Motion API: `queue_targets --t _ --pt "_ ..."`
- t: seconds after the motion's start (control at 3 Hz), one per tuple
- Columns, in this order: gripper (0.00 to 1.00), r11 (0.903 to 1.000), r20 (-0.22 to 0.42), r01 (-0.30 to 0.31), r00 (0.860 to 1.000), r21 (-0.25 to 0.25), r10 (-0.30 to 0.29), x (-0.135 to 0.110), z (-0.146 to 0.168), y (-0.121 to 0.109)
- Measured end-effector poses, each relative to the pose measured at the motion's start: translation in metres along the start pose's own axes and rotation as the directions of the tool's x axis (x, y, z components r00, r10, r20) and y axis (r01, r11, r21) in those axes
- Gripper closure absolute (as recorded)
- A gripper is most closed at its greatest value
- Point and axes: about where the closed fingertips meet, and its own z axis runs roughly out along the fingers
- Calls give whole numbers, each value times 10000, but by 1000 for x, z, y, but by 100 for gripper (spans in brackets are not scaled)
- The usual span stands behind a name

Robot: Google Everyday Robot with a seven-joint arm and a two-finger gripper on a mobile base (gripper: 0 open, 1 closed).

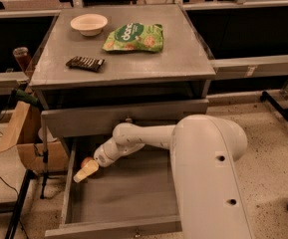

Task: Pick apple from middle drawer and place on counter

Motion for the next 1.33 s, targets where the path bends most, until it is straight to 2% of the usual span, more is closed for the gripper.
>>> queue_targets --t 0.33,0.67,1.0,1.33 --pt "0 9997 -24 101 9999 230 -100 1 6 -9" --pt "0 9997 -26 101 9999 231 -100 1 6 -9" --pt "0 9992 -166 114 9998 377 -108 4 8 -7" --pt "0 9967 -167 283 9995 755 -271 4 10 2"
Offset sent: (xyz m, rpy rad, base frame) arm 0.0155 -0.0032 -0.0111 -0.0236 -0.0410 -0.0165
